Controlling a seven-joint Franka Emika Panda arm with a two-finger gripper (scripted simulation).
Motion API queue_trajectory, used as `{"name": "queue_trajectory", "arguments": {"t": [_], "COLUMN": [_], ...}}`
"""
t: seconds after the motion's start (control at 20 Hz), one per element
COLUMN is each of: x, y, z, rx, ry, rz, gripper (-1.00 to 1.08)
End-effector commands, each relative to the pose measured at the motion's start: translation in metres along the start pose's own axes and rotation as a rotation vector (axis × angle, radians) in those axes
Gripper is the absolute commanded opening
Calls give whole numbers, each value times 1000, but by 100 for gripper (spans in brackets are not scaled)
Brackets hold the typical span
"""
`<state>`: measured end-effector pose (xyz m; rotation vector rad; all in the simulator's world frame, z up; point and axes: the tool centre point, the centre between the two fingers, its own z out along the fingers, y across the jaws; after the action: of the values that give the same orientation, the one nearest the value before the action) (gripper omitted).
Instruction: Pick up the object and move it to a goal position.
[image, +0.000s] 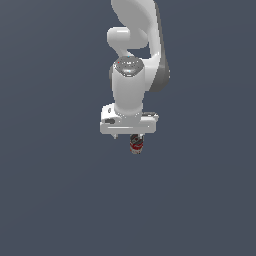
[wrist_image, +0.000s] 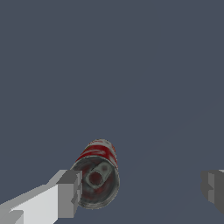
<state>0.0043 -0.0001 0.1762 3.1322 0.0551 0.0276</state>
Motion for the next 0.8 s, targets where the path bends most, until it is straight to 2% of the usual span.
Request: {"name": "queue_trajectory", "arguments": {"t": [0.0, 0.75], "x": [0, -3], "y": [0, -5], "z": [0, 5], "rx": [0, -11], "ry": [0, -9], "rz": [0, -7], "gripper": [100, 100]}}
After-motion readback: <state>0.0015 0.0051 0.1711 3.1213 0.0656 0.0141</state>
